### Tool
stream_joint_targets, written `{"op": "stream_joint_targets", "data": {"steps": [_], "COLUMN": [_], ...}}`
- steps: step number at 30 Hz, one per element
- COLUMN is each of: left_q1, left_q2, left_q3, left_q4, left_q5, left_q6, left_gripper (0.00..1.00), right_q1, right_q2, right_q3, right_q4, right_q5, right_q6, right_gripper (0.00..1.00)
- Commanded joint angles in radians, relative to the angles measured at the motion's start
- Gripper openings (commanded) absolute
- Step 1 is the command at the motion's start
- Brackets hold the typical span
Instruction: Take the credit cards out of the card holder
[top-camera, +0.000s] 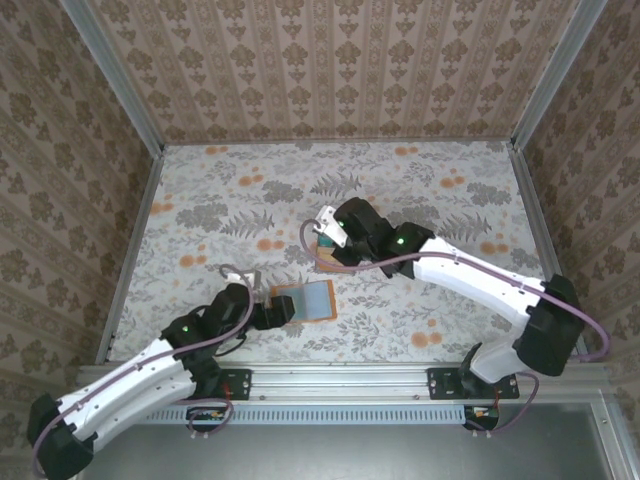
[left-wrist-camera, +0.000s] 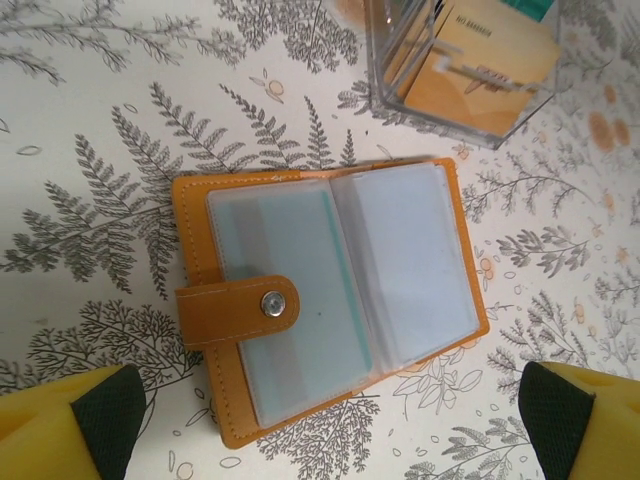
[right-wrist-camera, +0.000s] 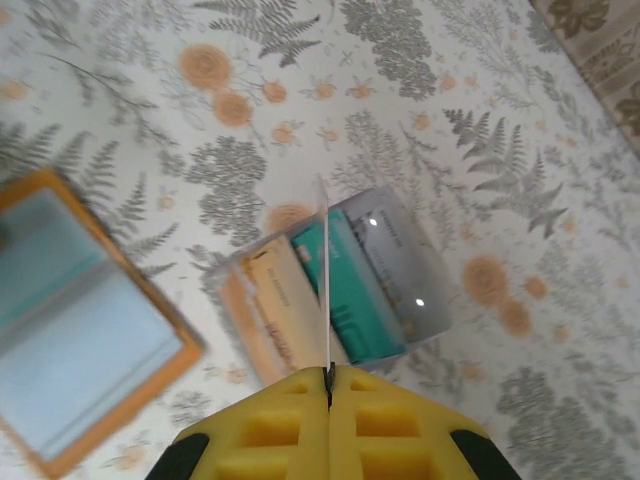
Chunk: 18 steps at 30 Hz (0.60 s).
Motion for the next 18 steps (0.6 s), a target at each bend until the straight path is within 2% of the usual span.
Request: {"op": "stream_joint_targets", "data": {"steps": [1,8,18], "left_q1": [0.006,0.008,0.009], "left_q2": [-0.062,-0.149,-0.196], "left_q3": [0.023,0.010,0.038], "left_q4": [-0.095,-0.139,-0.219], "left_q5": [-0.039,-0.050,-0.131], "left_q6": [0.013,0.016,0.016], "left_gripper": [1.00,1.00,1.00], "right_q1": [-0.027,-0.066,-0.093], "right_q2": [0.068,0.173,0.289], "right_q3": [0.058,0.116,0.208], "right_q4": [-0.064,-0.058,-0.084], "right_q5": [0.064,0.053,0.047], "right_q6": [-0.180,-0.312,-0.378], "right_gripper": [0.00,0.00,0.00]}}
